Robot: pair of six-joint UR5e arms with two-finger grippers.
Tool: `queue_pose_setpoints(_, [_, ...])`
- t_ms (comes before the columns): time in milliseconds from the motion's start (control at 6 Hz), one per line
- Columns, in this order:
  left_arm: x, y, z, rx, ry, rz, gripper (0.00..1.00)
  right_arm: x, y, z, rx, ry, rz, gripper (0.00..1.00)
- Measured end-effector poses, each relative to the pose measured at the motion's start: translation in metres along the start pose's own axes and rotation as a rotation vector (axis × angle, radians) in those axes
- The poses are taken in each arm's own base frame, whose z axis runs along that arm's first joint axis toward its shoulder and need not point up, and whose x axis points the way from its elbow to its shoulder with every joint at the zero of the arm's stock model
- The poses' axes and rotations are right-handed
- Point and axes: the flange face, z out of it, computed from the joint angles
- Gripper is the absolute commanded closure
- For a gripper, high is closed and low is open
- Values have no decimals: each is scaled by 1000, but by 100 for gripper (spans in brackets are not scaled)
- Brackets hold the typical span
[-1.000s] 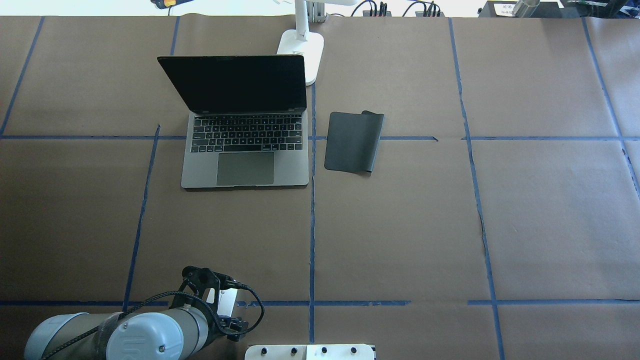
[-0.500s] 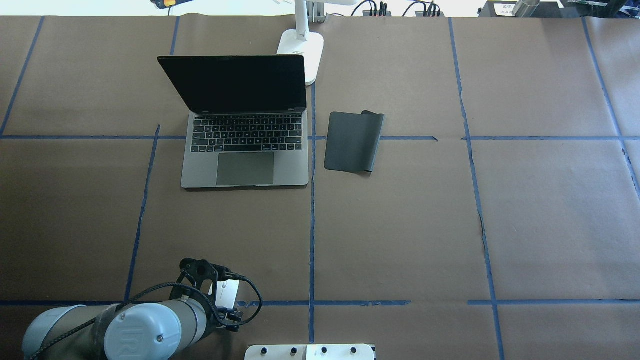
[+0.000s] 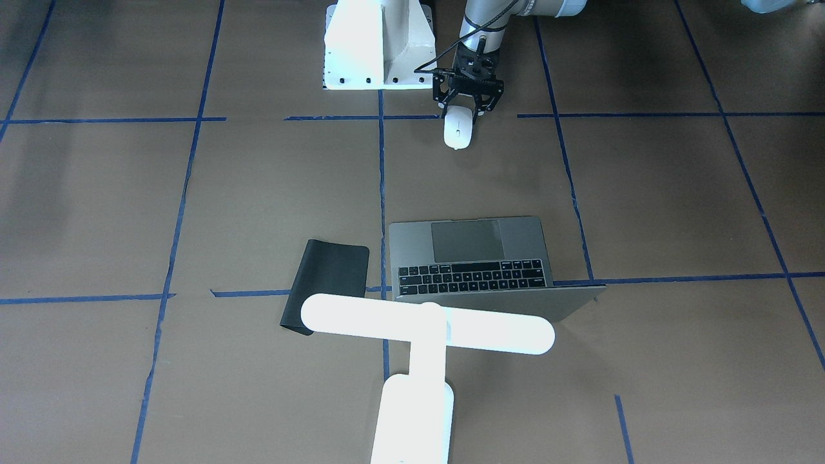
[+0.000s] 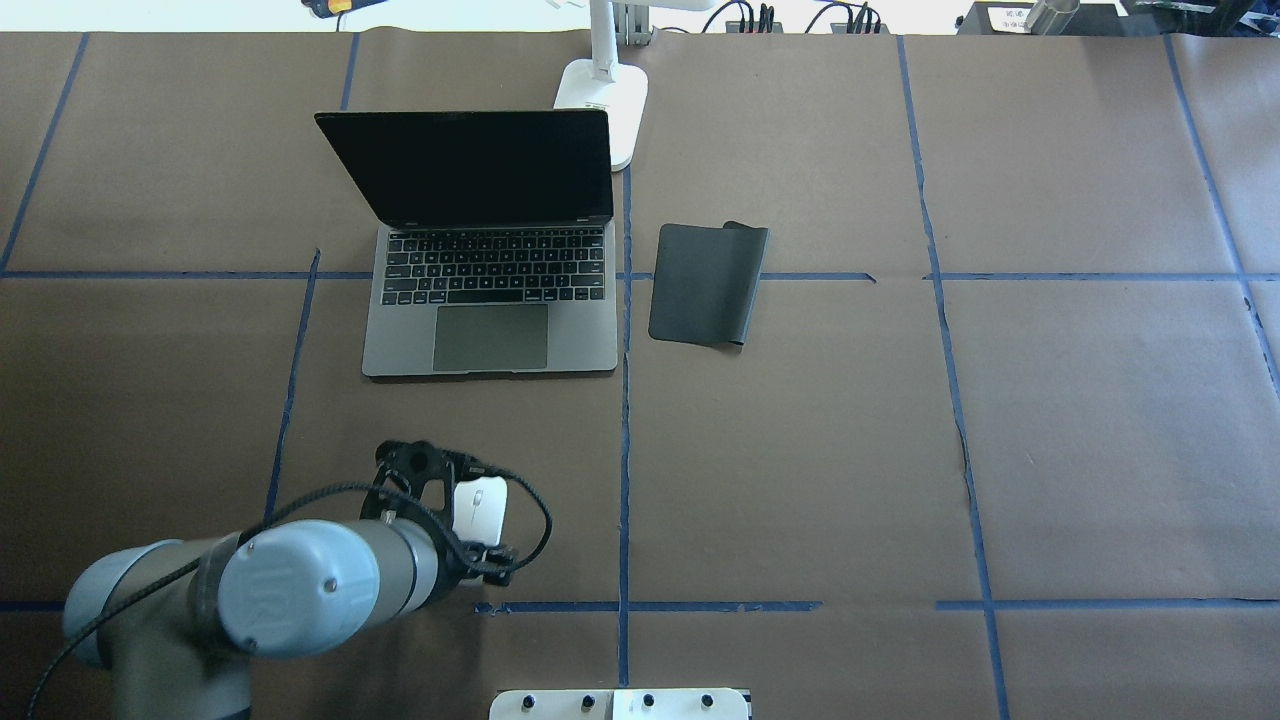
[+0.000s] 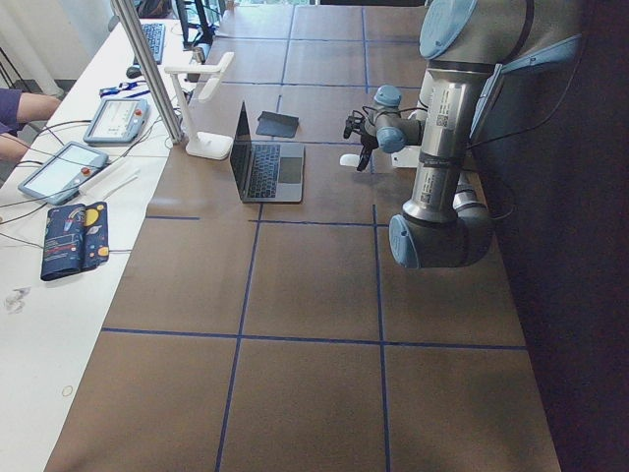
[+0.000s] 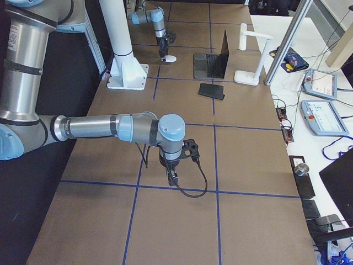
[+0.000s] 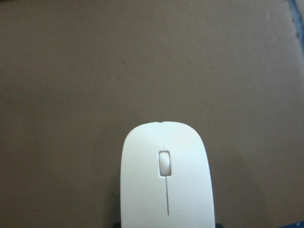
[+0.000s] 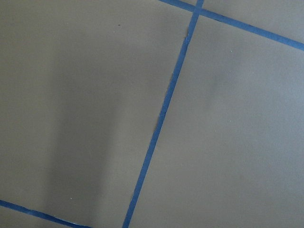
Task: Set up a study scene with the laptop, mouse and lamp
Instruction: 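Carry the white mouse with the left gripper onto the black mouse pad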
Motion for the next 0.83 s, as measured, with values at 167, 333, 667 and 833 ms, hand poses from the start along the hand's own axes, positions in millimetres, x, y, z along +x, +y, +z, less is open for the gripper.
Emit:
queue_pose_setpoints(167, [17,-33,3,15,15,-26,91,0,0,1,-2,0,2,0])
queue_pose_setpoints(333, [41,-70,13,25,23,-51,92,2,1,3,-7,-2,7,0])
queue_pose_setpoints(667, [97,-150,30,36,21,-97,92,7,3,9,-18,-8,19,0])
queue_pose_setpoints(833, [129,-192,42,38,1,-113,92,8,3,11,-21,-9,23,0])
